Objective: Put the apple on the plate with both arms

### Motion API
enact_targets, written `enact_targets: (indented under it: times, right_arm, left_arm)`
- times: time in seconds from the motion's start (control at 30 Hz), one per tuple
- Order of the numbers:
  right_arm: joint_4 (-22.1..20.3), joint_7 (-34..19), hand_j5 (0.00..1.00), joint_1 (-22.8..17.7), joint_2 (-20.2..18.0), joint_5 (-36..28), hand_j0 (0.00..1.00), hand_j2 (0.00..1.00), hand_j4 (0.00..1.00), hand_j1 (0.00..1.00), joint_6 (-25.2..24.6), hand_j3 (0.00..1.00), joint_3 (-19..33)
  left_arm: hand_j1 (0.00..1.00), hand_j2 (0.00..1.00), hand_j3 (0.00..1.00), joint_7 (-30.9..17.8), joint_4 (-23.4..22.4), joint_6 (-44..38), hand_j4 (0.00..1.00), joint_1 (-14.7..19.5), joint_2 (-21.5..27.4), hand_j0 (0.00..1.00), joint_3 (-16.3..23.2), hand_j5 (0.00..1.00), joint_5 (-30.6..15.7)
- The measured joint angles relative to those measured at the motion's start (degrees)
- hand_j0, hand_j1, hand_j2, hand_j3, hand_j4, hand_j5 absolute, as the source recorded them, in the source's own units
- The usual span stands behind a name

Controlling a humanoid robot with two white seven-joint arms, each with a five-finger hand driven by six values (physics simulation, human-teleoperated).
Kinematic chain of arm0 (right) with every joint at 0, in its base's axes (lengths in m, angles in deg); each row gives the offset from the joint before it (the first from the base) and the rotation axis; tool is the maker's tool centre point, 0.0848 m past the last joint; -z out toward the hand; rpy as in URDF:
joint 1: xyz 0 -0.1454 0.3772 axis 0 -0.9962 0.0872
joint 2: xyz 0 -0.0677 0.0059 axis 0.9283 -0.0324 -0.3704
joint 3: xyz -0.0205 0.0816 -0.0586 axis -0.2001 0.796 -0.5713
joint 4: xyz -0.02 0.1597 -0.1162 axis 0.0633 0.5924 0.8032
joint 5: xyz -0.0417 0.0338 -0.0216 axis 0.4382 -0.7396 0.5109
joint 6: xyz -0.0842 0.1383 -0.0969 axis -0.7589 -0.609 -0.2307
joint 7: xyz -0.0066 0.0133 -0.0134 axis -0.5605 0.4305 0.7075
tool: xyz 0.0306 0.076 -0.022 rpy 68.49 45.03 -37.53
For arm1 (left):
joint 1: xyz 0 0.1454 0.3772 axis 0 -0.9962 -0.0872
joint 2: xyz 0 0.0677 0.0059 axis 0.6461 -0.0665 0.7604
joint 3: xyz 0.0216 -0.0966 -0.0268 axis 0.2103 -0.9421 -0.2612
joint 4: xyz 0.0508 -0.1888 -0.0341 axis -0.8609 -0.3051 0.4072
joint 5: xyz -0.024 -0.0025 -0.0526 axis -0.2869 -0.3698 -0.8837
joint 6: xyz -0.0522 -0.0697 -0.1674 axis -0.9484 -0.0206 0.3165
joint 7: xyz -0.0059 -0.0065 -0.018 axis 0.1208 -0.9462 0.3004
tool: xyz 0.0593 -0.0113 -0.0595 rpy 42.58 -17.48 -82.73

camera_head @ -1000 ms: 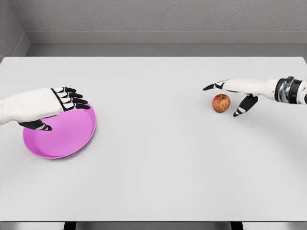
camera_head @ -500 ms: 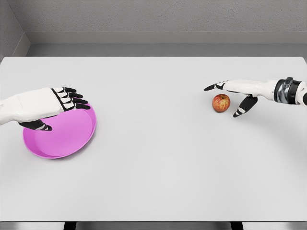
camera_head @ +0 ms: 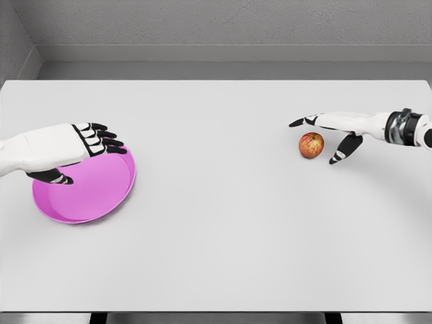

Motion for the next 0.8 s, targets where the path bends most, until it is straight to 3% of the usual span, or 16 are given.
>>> enact_targets:
  times: [0.4, 0.8]
  right_arm:
    - [1.42, 0.00, 0.99, 0.79, 1.56, 0.30, 0.99, 0.99, 0.99, 0.99, -0.01, 0.99, -0.11]
    - [1.82, 0.00, 0.85, 0.70, 1.49, 0.53, 0.85, 0.85, 0.85, 0.85, 0.08, 0.85, -0.18]
  left_arm:
    - [1.00, 1.00, 1.00, 0.02, 0.03, 0.00, 1.00, 0.00, 0.00, 1.00, 0.00, 1.00, 0.00]
    - [1.00, 1.00, 1.00, 0.01, 0.03, 0.00, 1.00, 0.00, 0.00, 1.00, 0.00, 1.00, 0.00]
